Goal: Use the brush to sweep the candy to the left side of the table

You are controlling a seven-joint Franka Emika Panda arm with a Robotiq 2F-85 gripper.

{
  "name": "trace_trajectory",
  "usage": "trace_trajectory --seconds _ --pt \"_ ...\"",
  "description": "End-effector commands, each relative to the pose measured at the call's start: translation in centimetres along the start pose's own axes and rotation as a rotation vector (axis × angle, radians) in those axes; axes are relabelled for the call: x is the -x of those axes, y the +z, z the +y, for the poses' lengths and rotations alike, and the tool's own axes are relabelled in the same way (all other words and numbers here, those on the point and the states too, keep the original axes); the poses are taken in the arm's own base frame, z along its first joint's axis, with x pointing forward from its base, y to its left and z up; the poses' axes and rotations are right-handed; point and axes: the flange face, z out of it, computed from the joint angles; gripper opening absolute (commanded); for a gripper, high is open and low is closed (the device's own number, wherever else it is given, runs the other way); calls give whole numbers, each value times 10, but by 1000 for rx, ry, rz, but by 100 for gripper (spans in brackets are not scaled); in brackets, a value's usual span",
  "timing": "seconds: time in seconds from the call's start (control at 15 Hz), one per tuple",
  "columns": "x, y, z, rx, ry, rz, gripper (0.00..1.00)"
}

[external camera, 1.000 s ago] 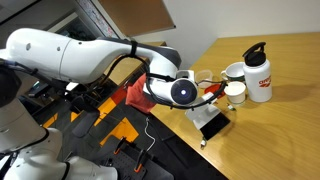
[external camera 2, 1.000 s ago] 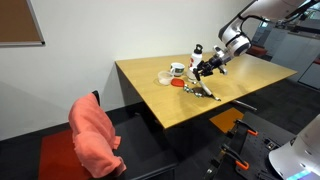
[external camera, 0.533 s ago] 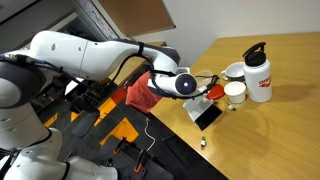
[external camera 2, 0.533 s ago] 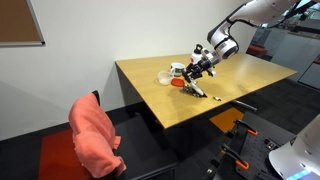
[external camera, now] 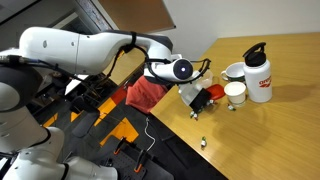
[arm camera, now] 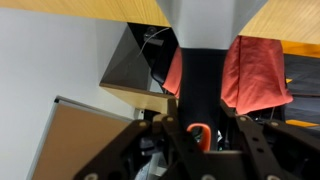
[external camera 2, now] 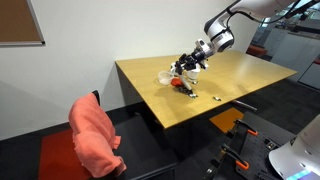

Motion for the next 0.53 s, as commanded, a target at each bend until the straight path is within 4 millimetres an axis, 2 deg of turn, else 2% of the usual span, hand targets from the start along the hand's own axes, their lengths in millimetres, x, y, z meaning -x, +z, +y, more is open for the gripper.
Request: trace_trajectory --seconds 0.0,0.2,0.47 --pt "-17 -35 -27 -73 17 -23 16" --pt "-16 -71 -51 -120 48 -84 16" --pt "-18 -117 -73 -78 56 -160 16"
